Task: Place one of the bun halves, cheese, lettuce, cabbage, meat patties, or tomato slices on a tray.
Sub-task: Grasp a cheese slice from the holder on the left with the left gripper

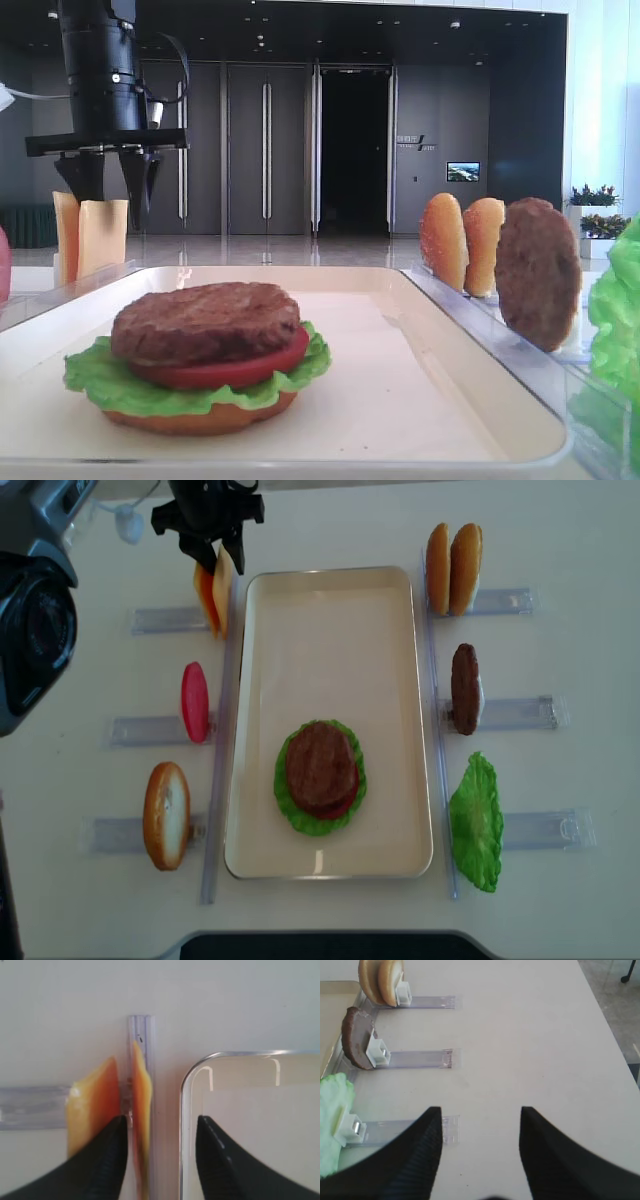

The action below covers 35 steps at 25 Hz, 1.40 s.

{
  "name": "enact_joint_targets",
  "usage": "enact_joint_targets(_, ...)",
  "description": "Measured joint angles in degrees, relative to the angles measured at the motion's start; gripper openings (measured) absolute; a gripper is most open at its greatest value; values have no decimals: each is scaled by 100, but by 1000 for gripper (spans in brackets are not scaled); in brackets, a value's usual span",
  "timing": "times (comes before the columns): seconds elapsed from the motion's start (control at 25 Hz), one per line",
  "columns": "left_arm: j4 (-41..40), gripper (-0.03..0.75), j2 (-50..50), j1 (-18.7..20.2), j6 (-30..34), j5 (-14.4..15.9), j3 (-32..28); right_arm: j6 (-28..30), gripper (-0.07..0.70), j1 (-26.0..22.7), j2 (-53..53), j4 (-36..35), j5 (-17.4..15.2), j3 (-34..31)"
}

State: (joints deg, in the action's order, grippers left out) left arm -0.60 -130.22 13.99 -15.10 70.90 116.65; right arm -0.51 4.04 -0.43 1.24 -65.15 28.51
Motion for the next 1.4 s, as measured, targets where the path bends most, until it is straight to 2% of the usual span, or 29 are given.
enact_joint_targets(0.28,-11,343,-36,0,0,-6,0,0,369,0,0,0,0,0)
enact_joint_targets(0.4,-11,312,-36,0,0,-6,0,0,369,0,0,0,0,0)
enact_joint_targets(0.52,-11,244,-36,0,0,-6,0,0,369,0,0,0,0,0)
enact_joint_targets(0.76,-37,48,-36,0,0,-6,0,0,369,0,0,0,0,0)
enact_joint_targets(0.8,-43,37,-36,0,0,-6,0,0,369,0,0,0,0,0)
enact_joint_targets(1.4,120,28,-10,0,43,-6,0,0,369,0,0,0,0,0)
